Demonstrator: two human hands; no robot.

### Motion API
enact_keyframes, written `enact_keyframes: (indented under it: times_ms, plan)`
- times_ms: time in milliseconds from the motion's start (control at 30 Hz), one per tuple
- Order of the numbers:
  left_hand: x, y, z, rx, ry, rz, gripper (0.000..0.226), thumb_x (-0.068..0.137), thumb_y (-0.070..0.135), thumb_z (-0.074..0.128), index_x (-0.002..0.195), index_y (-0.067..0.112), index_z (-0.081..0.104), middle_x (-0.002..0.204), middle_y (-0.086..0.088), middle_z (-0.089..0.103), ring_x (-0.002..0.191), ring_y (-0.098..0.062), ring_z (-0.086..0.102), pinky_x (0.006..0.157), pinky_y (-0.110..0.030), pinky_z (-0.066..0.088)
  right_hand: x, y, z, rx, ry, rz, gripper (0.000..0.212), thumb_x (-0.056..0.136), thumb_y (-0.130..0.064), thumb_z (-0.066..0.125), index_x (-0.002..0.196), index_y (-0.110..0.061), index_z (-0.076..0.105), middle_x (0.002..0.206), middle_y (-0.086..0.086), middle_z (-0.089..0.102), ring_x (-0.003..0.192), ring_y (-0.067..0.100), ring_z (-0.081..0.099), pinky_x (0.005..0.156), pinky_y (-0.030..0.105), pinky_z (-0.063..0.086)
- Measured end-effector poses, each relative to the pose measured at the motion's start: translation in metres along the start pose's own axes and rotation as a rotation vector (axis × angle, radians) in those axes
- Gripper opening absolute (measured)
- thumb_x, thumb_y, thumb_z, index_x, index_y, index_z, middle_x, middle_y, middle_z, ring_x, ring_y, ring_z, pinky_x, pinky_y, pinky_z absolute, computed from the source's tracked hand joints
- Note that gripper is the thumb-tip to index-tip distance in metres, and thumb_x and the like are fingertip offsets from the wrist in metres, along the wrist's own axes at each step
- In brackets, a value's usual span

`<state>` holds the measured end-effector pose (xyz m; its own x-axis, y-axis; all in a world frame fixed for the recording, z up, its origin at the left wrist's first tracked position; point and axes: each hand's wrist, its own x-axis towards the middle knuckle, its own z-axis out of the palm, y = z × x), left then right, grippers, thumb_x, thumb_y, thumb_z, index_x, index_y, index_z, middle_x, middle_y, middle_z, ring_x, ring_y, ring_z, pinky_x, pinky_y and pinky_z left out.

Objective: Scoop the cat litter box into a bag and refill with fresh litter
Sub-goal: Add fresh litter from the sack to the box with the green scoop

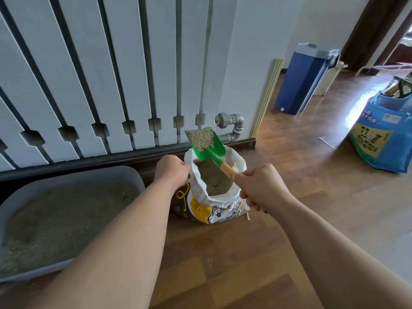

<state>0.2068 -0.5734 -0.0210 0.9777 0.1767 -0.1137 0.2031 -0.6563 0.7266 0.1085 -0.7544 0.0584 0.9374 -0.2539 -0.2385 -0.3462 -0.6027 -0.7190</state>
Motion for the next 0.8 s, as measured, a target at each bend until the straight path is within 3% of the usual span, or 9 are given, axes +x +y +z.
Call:
enact_keyframes:
  times_ms: [200,300,400,500,667,800]
  plan:
    - [-0.004,-0.044,-0.021,-0.147,0.045,-0.139,0.025,0.092,0.022,0.056,0.077,0.007,0.07,0.069,-0.006,0.07,0.062,-0.021,0.067,0.072,-0.042,0.061,0.006,-0.03,0.029,0.002,-0.112,-0.096,0.028,0.092,-0.027,0.057,0.078,-0.007,0.072,0.046,0.001,0.056,0.029,0.011,0.043,0.034,0.016,0.034]
    - [-0.011,-0.081,-0.041,-0.025,0.086,-0.2,0.026,0.086,0.022,0.055,0.076,0.005,0.073,0.075,-0.01,0.071,0.073,-0.027,0.069,0.071,-0.037,0.06,0.01,-0.04,0.058,0.013,-0.188,-0.106,0.028,0.091,-0.032,0.059,0.076,-0.01,0.071,0.054,0.004,0.059,0.035,0.014,0.044,0.039,0.021,0.038]
    - [-0.026,-0.124,-0.06,0.171,0.069,-0.269,0.033,0.09,0.025,0.056,0.066,0.005,0.067,0.072,-0.007,0.069,0.068,-0.024,0.063,0.057,-0.028,0.046,0.009,-0.051,0.091,-0.016,-0.281,-0.12,0.019,0.091,-0.024,0.057,0.082,-0.014,0.071,0.053,0.003,0.058,0.032,0.012,0.042,0.035,0.019,0.037]
    - [-0.042,-0.167,-0.077,0.262,0.05,-0.329,0.033,0.091,0.025,0.057,0.062,0.011,0.062,0.072,-0.005,0.067,0.067,-0.022,0.058,0.058,-0.024,0.037,0.005,-0.06,0.125,-0.06,-0.37,-0.122,0.021,0.092,-0.026,0.057,0.089,-0.014,0.073,0.058,0.004,0.059,0.039,0.014,0.045,0.038,0.021,0.039]
    - [-0.062,-0.223,-0.107,0.227,0.071,-0.447,0.019,0.085,0.019,0.062,0.07,0.009,0.067,0.069,-0.004,0.062,0.068,-0.022,0.057,0.061,-0.025,0.038,0.006,-0.07,0.18,-0.227,-0.441,-0.188,0.04,0.093,-0.042,0.056,0.09,-0.006,0.074,0.064,0.008,0.065,0.045,0.017,0.051,0.042,0.026,0.046]
    - [-0.072,-0.251,-0.12,0.218,0.061,-0.517,0.029,0.083,0.016,0.06,0.056,0.013,0.052,0.057,-0.001,0.05,0.053,-0.017,0.048,0.053,-0.027,0.036,0.015,-0.076,0.224,-0.471,-0.362,-0.33,0.042,0.093,-0.048,0.054,0.078,-0.011,0.07,0.065,0.002,0.064,0.054,0.017,0.06,0.052,0.032,0.055]
